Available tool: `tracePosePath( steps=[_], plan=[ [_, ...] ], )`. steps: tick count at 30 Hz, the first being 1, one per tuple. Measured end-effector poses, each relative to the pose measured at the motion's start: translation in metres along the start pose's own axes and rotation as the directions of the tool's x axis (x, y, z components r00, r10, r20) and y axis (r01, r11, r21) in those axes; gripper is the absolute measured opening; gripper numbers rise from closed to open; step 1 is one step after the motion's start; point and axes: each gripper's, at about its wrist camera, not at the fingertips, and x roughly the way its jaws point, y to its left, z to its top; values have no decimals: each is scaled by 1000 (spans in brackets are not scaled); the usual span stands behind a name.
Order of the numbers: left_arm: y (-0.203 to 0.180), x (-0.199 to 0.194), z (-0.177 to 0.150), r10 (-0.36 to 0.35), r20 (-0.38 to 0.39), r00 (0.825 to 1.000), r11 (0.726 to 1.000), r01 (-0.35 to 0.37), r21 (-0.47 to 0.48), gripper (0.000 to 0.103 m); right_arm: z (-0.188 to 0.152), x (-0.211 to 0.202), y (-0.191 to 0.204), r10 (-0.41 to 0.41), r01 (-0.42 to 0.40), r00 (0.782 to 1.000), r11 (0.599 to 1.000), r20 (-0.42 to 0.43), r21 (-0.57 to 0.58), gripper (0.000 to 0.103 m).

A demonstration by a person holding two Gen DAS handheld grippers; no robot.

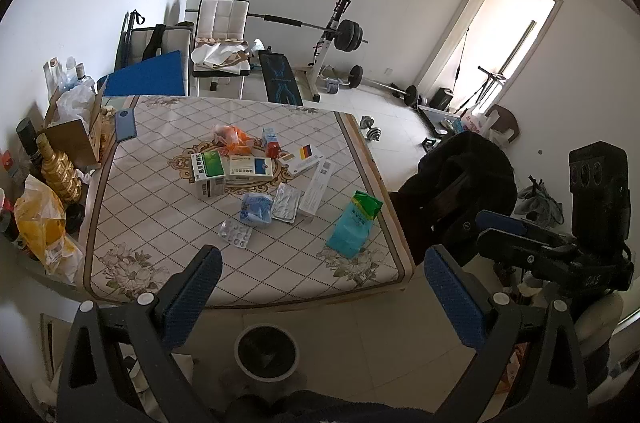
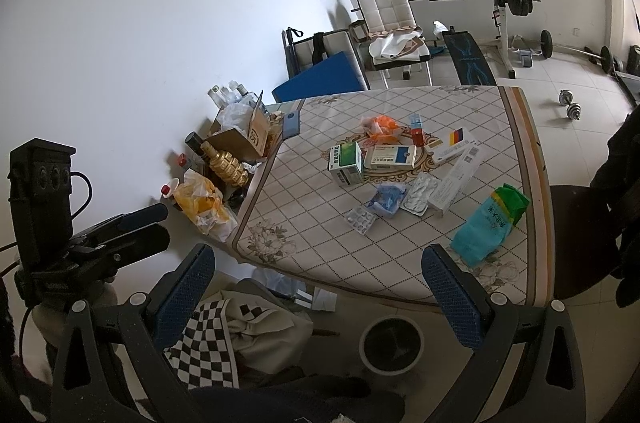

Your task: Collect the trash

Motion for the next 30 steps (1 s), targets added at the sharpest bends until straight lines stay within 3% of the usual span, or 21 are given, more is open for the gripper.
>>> tracePosePath(
  steps=[30],
  plan=[
    [4, -1, -2, 5, -1, 1000, 1000, -5, 5, 103, -7, 7, 4, 11, -11, 1000, 1000, -7, -2, 103]
  ],
)
